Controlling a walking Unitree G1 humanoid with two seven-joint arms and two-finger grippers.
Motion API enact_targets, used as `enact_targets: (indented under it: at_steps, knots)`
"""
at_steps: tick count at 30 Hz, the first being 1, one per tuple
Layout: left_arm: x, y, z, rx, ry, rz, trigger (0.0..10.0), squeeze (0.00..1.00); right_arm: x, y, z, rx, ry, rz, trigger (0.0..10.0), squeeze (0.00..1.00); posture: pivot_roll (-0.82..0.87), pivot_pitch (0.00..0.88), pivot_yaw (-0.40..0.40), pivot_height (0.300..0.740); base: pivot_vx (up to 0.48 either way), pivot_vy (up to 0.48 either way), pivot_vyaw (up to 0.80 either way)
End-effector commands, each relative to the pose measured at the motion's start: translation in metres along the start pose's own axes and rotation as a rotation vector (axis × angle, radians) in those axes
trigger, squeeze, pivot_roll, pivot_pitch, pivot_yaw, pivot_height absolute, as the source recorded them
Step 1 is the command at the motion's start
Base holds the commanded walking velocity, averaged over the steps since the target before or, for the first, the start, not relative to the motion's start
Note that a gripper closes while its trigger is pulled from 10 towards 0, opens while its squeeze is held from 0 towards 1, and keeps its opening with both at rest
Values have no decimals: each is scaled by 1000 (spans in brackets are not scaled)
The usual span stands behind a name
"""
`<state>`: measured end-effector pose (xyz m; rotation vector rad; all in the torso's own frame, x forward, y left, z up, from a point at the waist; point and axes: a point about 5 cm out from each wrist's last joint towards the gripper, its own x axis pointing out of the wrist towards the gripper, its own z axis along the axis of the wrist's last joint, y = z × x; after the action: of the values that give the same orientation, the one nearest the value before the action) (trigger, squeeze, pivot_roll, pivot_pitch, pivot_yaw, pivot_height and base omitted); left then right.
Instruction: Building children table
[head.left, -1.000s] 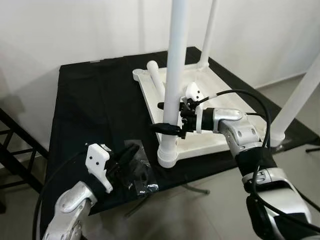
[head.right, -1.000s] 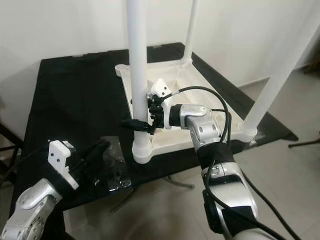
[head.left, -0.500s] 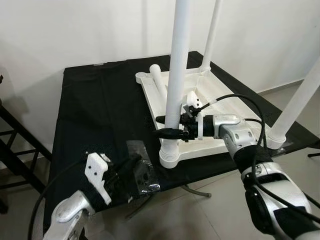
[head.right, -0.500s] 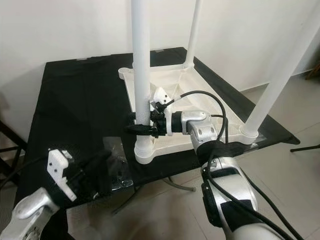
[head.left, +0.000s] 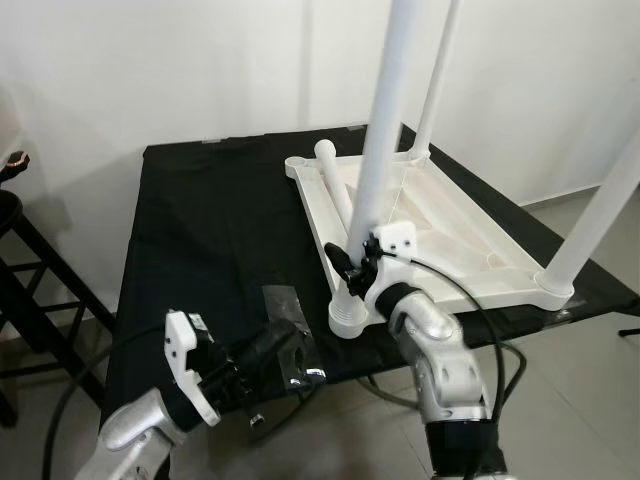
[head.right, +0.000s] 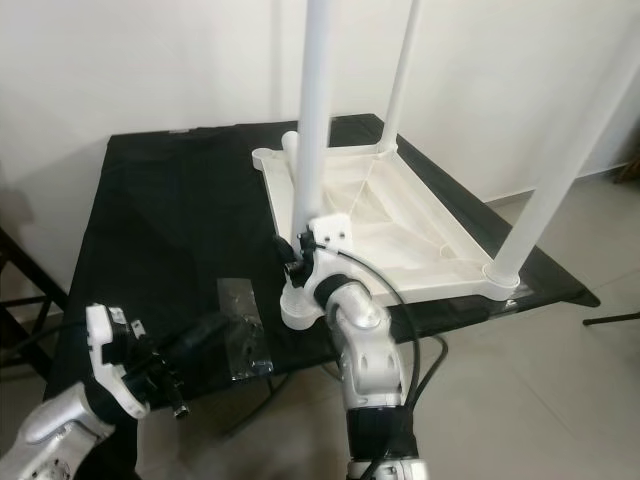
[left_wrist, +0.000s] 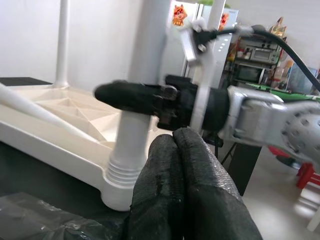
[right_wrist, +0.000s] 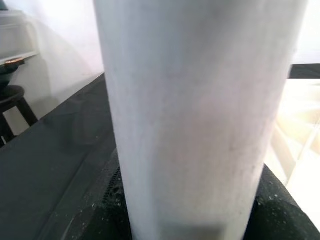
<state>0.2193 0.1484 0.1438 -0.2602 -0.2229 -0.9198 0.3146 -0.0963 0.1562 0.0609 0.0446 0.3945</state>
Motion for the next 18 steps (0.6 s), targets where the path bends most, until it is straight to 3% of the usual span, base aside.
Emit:
enact_targets:
  at_steps: [1,2,3,4,8,9,11,12,16,17,18]
  knots:
    - [0,5,2,6,7,-2,10000,0,0,4,-28,35,134,45,0,0,6,42,-15,740,0,0,0]
    - [1,7,2,5,5,-2,10000,0,6,-1,-24,5,133,57,0,0,8,38,-19,740,0,0,0]
    - [2,8,2,5,6,-4,10000,0,11,-7,-20,-16,136,47,4078,0,7,38,-18,740,0,0,0]
    - [2,9,2,5,5,-4,10000,0,14,-12,-17,-33,147,40,10000,0,6,37,-18,740,0,0,0]
    - [2,10,2,5,2,2,10000,0,15,-14,-5,-50,152,51,10000,0,5,31,-12,740,0,0,0]
    - [2,12,2,12,0,17,10000,0,16,-17,18,-61,100,68,10000,212,7,25,-16,740,0,0,0]
    - [2,13,2,13,-1,20,10000,0,15,-18,23,-64,85,70,10000,212,7,25,-16,740,0,0,0]
    - [2,13,2,14,0,19,10000,0,16,-19,28,-54,77,123,10000,1000,7,25,-16,740,0,0,0]
    - [3,14,0,22,-1,26,10000,0,24,-35,57,-141,14,375,10000,1000,13,18,-22,740,0,0,0]
    - [3,14,0,23,-1,27,10000,0,25,-37,63,-139,-8,420,10000,518,17,16,-26,740,0,0,0]
    - [3,14,0,23,-1,27,10000,0,25,-37,63,-139,-8,420,10000,518,17,16,-26,740,0,0,0]
